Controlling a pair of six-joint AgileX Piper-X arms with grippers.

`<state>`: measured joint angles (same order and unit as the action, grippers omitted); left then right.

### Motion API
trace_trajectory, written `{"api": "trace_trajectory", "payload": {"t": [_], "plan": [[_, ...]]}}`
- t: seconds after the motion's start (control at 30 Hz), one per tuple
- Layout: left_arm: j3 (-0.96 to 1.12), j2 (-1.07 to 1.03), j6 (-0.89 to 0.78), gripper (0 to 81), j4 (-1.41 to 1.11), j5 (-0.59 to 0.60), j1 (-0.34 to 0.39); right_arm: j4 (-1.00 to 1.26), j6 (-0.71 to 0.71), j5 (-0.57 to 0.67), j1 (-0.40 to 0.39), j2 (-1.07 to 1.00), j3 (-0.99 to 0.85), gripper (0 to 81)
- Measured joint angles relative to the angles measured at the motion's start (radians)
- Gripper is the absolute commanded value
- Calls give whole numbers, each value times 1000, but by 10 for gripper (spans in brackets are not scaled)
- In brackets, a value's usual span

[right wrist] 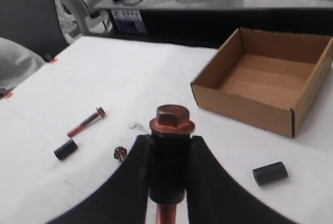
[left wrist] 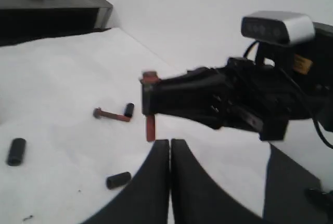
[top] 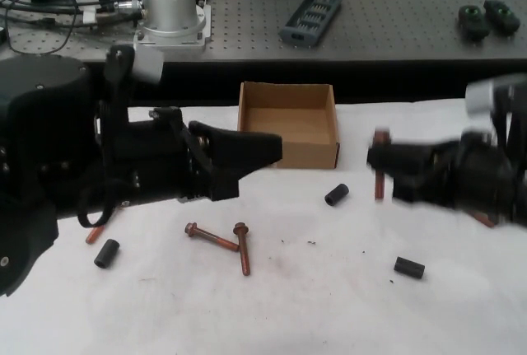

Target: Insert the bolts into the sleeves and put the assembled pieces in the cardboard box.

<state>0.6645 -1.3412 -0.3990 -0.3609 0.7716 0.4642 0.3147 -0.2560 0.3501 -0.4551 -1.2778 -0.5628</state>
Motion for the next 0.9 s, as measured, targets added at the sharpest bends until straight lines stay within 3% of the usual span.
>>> {"api": "trace_trajectory", "payload": {"t": [0.1,0.23,0.33,0.37,0.5,0.73,0.9], "plan": [[0,0,-3,6,16,58,0,-149,5,-9,0,-4,-106,66],[0,0,-13,6,50,36,0,-392,50,-23,0,-57,-305,66],[0,2,0,6,128,-106,0,-541,72,-25,-2,-138,-451,66],[0,7,38,6,210,-262,0,-586,80,-25,-3,-169,-496,66],[0,19,98,6,378,-530,0,-678,100,-28,-2,-343,-657,66],[-18,23,139,6,544,-779,0,-700,112,-34,-2,-541,-840,66],[-70,23,160,6,498,-808,0,-734,114,-33,-2,-715,-1010,66]]}}
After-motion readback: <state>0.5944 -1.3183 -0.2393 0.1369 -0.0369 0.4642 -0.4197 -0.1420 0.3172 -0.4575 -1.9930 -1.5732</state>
